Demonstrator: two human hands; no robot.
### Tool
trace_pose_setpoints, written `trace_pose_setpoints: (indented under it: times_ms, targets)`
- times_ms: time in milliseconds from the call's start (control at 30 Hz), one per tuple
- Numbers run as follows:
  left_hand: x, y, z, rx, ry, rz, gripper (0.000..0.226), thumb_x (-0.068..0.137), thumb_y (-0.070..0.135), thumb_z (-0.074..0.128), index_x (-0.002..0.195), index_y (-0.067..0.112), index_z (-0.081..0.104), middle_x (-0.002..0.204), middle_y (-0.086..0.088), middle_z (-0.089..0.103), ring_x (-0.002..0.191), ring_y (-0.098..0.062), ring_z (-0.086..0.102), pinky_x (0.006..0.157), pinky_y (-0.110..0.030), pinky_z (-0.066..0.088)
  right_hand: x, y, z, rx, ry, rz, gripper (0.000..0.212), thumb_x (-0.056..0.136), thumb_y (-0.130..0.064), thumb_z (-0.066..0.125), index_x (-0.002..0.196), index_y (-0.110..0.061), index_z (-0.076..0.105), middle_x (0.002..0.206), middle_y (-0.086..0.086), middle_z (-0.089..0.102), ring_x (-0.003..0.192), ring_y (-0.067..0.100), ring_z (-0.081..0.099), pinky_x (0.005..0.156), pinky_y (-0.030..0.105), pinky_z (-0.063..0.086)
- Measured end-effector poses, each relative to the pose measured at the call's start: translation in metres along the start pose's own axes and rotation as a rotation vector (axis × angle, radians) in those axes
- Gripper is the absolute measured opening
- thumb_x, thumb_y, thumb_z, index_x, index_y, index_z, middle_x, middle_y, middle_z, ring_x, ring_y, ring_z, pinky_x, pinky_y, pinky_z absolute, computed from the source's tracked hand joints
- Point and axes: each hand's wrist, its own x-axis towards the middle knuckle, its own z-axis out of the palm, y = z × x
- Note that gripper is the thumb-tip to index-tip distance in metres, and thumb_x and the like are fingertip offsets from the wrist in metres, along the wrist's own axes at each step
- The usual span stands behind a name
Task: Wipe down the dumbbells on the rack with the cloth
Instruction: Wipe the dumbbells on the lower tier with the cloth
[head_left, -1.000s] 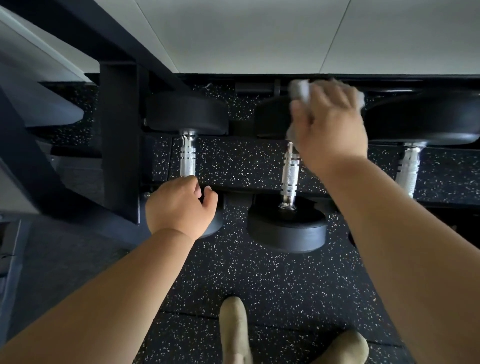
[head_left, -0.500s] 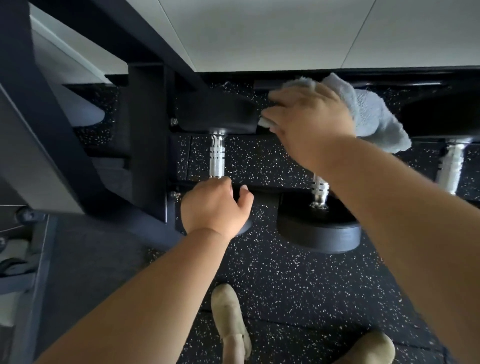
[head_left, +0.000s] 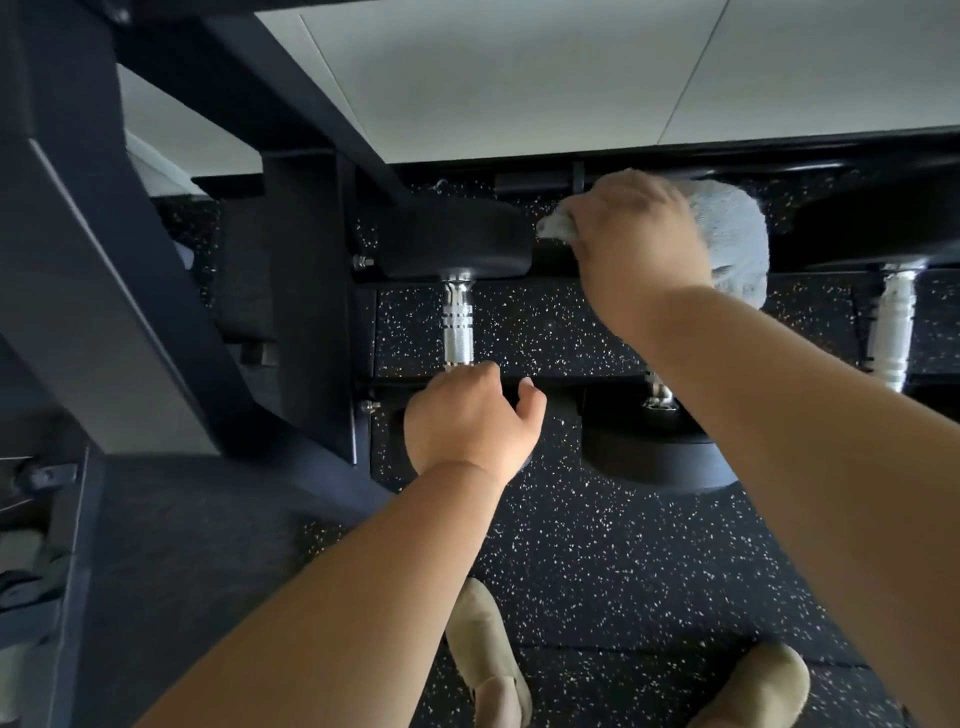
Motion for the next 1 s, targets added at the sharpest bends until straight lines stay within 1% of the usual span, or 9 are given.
trace_pose_setpoints:
  times_ms: [100, 167, 367, 533, 600, 700, 800, 867, 1000]
  targets:
    - [0.002, -0.001, -0.002, -0.02, -0.016, 0.001, 0.045, 0.093, 0.061, 0.035, 0.074, 0.026, 0.056, 0.068, 0.008, 0.055, 0.065, -0.019, 0.053, 0.053, -0.031, 0.037, -0.006, -0.033, -0.011, 0.256, -0.174, 0.112, 0.025, 0.109, -0.035, 0.046, 0.119, -0.025, 0.068, 0.094, -0.009, 0.071, 0.083, 0.016, 0.066, 0.067, 0.022, 0.042]
    - [0.0, -0.003, -0.005, -0.072, -0.023, 0.007, 0.042, 0.095, 0.057, 0.038, 0.075, 0.025, 0.057, 0.069, 0.008, 0.057, 0.065, -0.02, 0.056, 0.055, -0.031, 0.04, -0.021, -0.049, -0.013, 0.372, -0.179, 0.289, 0.016, 0.107, -0.041, 0.045, 0.104, -0.039, 0.061, 0.076, -0.017, 0.06, 0.064, 0.001, 0.054, 0.054, 0.022, 0.036]
    - [0.001, -0.039, -0.017, -0.145, 0.078, 0.1, 0.035, 0.1, 0.039, 0.03, 0.083, 0.027, 0.059, 0.075, 0.005, 0.061, 0.078, -0.023, 0.059, 0.077, -0.039, 0.038, -0.072, -0.086, 0.001, 0.716, -0.305, 0.765, 0.036, 0.11, -0.047, 0.038, 0.098, -0.019, 0.057, 0.086, -0.005, 0.062, 0.078, 0.011, 0.064, 0.06, 0.022, 0.047]
    - [0.013, -0.112, -0.039, 0.156, 0.095, 0.277, 0.027, 0.095, 0.031, 0.04, 0.103, 0.023, 0.065, 0.103, 0.001, 0.069, 0.103, -0.03, 0.057, 0.091, -0.046, 0.036, -0.126, -0.141, 0.049, 0.418, -0.386, 0.444, 0.043, 0.106, -0.049, 0.029, 0.105, -0.02, 0.061, 0.113, 0.002, 0.061, 0.108, 0.029, 0.054, 0.092, 0.038, 0.045]
    - [0.016, -0.126, -0.048, 0.241, 0.078, 0.366, 0.022, 0.096, 0.027, 0.047, 0.106, 0.019, 0.065, 0.108, -0.003, 0.069, 0.107, -0.032, 0.056, 0.09, -0.045, 0.035, -0.125, -0.136, 0.054, 0.379, -0.32, 0.426, 0.041, 0.107, -0.047, 0.031, 0.093, -0.019, 0.058, 0.099, 0.0, 0.061, 0.093, 0.025, 0.058, 0.08, 0.036, 0.049]
    - [0.01, -0.129, -0.064, 0.302, 0.055, 0.536, 0.018, 0.098, 0.023, 0.049, 0.102, 0.016, 0.065, 0.1, -0.004, 0.068, 0.101, -0.033, 0.059, 0.079, -0.041, 0.032, -0.124, -0.126, 0.047, 0.508, -0.337, 0.686, 0.045, 0.109, -0.046, 0.032, 0.092, -0.016, 0.061, 0.094, 0.004, 0.064, 0.082, 0.022, 0.062, 0.062, 0.03, 0.044]
    - [0.007, -0.136, -0.099, 0.351, 0.168, 0.746, 0.015, 0.091, 0.021, 0.053, 0.086, 0.013, 0.064, 0.078, -0.004, 0.065, 0.079, -0.033, 0.061, 0.069, -0.039, 0.035, -0.128, -0.156, 0.035, 0.34, -0.436, 0.544, 0.031, 0.108, -0.037, 0.042, 0.124, -0.019, 0.061, 0.118, 0.004, 0.059, 0.112, 0.025, 0.055, 0.095, 0.041, 0.051]
    - [0.011, -0.143, -0.127, 0.351, 0.256, 0.827, 0.016, 0.088, 0.021, 0.055, 0.078, 0.012, 0.064, 0.071, -0.006, 0.063, 0.07, -0.033, 0.06, 0.067, -0.038, 0.039, -0.125, -0.187, 0.035, 0.129, -0.433, 0.304, 0.036, 0.1, -0.029, 0.056, 0.135, -0.029, 0.057, 0.13, -0.002, 0.055, 0.126, 0.025, 0.046, 0.116, 0.048, 0.038]
    - [0.039, -0.157, -0.185, 0.366, 0.351, 0.966, 0.025, 0.093, 0.021, 0.049, 0.074, 0.011, 0.061, 0.065, -0.009, 0.058, 0.065, -0.034, 0.056, 0.07, -0.042, 0.044, -0.119, -0.218, 0.045, 0.084, -0.483, -0.018, 0.042, 0.1, -0.022, 0.057, 0.141, -0.023, 0.057, 0.142, -0.001, 0.048, 0.14, 0.027, 0.035, 0.125, 0.045, 0.021]
